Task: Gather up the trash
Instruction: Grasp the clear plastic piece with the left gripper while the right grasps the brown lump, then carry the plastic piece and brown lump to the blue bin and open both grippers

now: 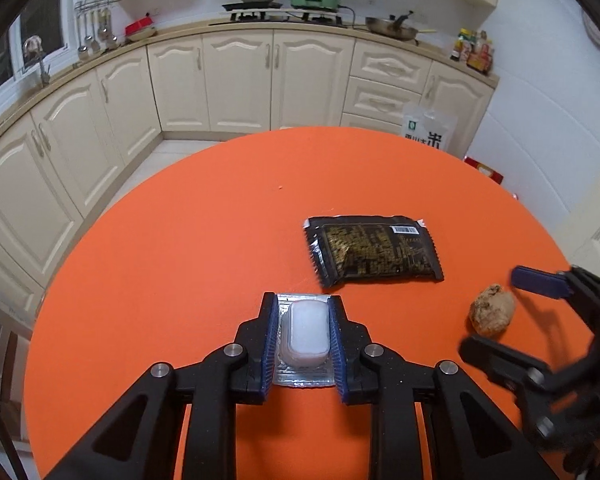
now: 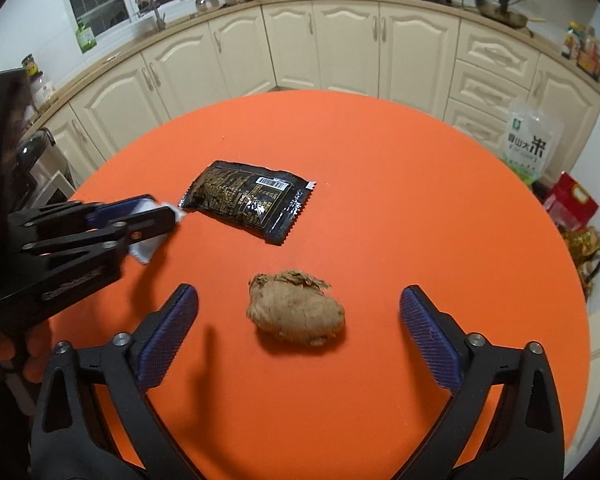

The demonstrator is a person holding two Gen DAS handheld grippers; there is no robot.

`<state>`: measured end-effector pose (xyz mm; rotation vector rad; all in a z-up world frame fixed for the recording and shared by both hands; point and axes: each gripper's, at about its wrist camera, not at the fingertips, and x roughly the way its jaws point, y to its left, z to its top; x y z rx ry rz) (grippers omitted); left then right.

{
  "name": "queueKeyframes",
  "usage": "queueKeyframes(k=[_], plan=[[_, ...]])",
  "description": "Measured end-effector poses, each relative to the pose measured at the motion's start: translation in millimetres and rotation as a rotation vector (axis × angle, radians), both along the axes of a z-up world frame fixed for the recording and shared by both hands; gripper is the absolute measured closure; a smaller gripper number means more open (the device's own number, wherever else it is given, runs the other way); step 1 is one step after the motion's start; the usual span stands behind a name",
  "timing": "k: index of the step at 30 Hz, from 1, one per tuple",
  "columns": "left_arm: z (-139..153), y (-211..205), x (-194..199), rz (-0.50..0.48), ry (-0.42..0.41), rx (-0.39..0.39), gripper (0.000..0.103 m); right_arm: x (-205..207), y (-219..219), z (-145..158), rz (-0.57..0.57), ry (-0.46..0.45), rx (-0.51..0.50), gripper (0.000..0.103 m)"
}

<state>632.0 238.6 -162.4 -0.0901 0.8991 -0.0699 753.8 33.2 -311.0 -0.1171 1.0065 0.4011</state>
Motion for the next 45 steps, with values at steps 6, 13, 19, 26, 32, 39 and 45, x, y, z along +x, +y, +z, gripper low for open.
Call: queueKeyframes(k=[6, 13, 19, 26, 32, 39, 45], plan=[[13, -2, -41, 0.006, -0.017, 0.009, 0.083, -12, 10, 1, 0.038, -0.058, -0.069, 0.059], [31, -39, -65, -0.005, -0.023, 0.03, 0.083, -48, -6, 18, 0.044, -0.074, -0.004, 0.06], [51, -95, -97, -0.069, -0.036, 0.043, 0.083, -116, -45, 57, 0.038, -0.138, 0.092, 0.06], [76, -187, -148, -0.2, -0.065, 0.025, 0.083, -200, -125, 93, -0.038, -0.206, 0.173, 0.06], [82, -295, -175, -0.357, -0.078, 0.021, 0.083, -264, -218, 109, -0.165, -0.262, 0.167, 0.06], [59, -406, -180, -0.501, -0.025, 0.056, 0.083, -308, -300, 92, -0.298, -0.246, 0.105, 0.06], [28, -481, -151, -0.574, 0.057, 0.083, 0.083, -320, -354, 63, -0.388, -0.211, 0.077, 0.06]])
